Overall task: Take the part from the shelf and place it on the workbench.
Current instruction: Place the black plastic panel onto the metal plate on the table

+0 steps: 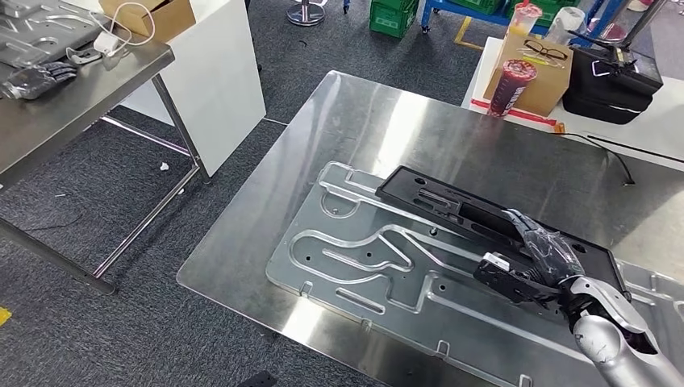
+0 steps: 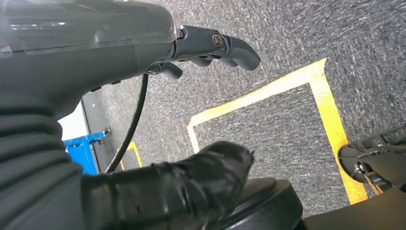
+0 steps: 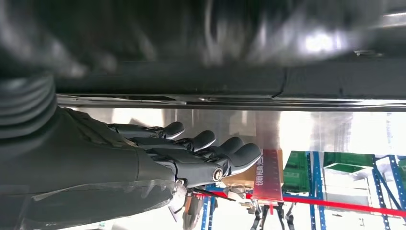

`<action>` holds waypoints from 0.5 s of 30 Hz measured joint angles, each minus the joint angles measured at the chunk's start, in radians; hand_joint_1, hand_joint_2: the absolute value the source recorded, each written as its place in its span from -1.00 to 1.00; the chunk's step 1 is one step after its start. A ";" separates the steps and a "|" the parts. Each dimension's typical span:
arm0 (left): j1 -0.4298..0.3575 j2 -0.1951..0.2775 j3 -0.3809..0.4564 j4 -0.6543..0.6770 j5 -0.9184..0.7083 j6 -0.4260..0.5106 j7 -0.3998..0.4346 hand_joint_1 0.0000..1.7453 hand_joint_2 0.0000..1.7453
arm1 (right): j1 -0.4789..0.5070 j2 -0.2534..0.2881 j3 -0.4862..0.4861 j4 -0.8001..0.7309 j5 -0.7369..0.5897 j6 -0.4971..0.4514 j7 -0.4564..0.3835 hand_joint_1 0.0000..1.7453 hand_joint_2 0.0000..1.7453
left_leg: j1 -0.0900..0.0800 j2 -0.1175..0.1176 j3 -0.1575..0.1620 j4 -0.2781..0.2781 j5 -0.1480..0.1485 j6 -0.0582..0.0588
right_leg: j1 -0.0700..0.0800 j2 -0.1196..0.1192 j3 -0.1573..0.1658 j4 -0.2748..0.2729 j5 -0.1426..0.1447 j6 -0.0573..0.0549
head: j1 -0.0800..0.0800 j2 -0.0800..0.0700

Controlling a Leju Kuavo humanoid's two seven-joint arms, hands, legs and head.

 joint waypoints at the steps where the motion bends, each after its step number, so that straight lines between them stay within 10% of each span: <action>1: 0.000 0.000 0.000 0.000 -0.002 0.002 0.003 -1.00 -1.00 | 0.004 0.003 0.000 -0.004 0.000 -0.001 -0.001 -1.00 -1.00 | 0.000 0.000 0.000 0.000 0.000 0.000 | 0.000 0.000 0.000 0.000 0.000 0.002 | 0.000 0.000; 10: 0.000 0.000 0.002 0.000 -0.010 0.004 0.015 -1.00 -1.00 | 0.033 0.020 -0.004 -0.071 -0.006 -0.012 -0.017 -1.00 -1.00 | 0.002 0.003 0.005 -0.010 0.008 0.013 | -0.003 0.001 0.000 0.007 -0.005 0.014 | 0.000 0.000; 15: 0.000 -0.001 0.007 0.000 -0.016 0.003 0.016 -1.00 -1.00 | 0.057 0.026 -0.017 -0.123 -0.033 -0.021 -0.041 -1.00 -1.00 | 0.007 0.009 0.003 -0.024 0.022 0.023 | -0.014 0.000 -0.092 0.242 -0.149 0.028 | 0.002 0.000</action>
